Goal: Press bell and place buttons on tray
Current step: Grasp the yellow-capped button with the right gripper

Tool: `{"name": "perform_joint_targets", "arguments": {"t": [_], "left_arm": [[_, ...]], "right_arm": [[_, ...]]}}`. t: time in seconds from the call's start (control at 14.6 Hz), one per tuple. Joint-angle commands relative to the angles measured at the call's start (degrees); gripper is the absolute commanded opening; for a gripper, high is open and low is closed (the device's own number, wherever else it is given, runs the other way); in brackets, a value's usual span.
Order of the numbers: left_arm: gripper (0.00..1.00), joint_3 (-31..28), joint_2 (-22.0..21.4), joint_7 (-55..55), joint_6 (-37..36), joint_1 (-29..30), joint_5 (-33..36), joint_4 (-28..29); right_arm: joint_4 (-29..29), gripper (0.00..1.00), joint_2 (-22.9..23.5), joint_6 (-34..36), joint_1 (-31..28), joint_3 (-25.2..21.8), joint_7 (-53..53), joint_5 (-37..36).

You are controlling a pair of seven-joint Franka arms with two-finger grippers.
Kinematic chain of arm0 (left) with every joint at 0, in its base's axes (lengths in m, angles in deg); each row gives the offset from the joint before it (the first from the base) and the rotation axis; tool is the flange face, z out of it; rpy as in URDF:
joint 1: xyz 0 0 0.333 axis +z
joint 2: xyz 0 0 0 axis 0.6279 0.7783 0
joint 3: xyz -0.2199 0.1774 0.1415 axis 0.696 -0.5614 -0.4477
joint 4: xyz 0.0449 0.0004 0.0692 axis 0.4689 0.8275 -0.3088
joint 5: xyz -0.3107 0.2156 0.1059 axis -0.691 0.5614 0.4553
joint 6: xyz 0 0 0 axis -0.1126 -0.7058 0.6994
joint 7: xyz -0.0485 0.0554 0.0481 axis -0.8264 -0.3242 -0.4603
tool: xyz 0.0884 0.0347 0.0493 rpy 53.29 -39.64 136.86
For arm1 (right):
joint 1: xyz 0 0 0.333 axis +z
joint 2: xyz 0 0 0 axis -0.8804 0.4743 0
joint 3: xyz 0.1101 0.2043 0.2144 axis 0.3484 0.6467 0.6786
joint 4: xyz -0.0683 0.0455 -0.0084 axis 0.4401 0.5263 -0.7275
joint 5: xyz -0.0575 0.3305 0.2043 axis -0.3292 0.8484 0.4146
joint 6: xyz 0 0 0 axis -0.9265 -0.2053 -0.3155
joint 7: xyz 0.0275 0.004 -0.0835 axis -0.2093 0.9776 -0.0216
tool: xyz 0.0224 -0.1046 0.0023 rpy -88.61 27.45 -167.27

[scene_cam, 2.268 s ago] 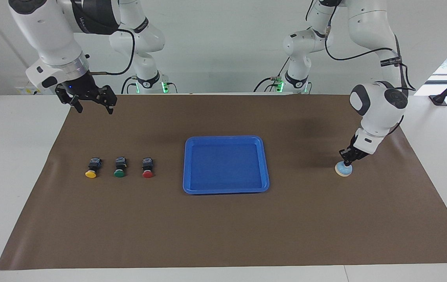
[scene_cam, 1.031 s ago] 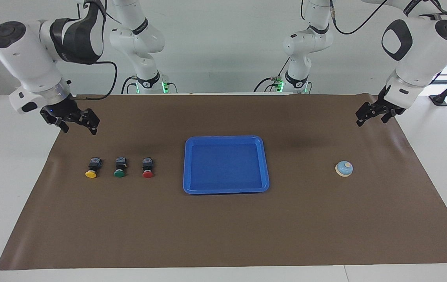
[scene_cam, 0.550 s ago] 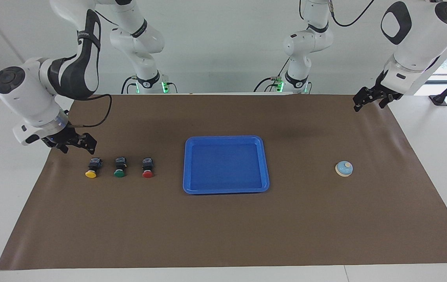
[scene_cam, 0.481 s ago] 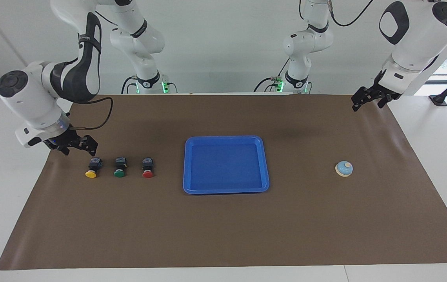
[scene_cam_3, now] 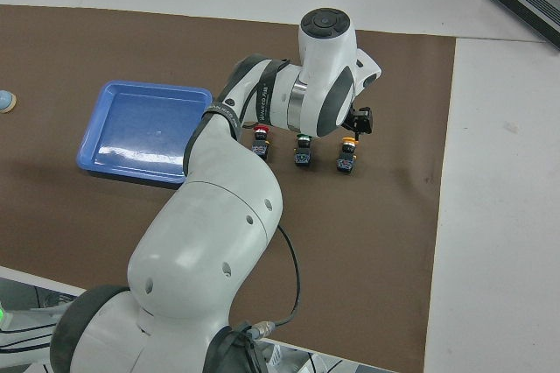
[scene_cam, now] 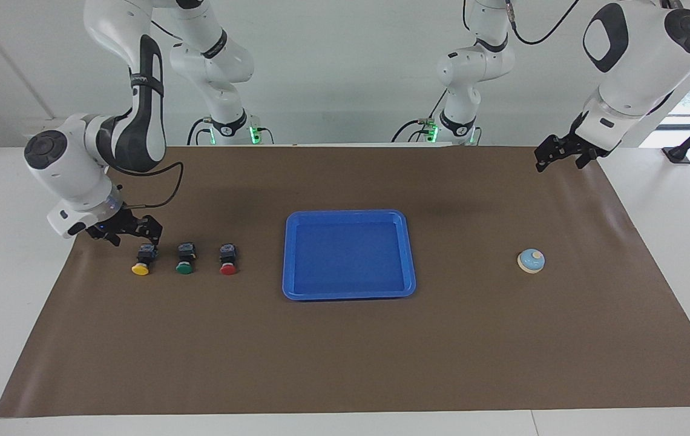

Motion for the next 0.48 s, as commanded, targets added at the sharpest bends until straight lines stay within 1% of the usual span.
{"name": "perform_joint_targets", "arguments": {"t": [0.0, 0.41], "left_arm": [[1.0, -2.59, 1.75, -0.11, -1.34, -2.64, -0.64, -2.39], [1.0, -2.96, 1.31, -0.2, -1.6, -3.35, -0.55, -2.39]], "right_arm": [[-3.78, 1.0, -1.41, -3.19, -1.51, 0.52, 2.02, 1.1], [-3.87, 1.0, 1.4, -5.3, -2.04, 0.52, 1.23, 1.1]]}}
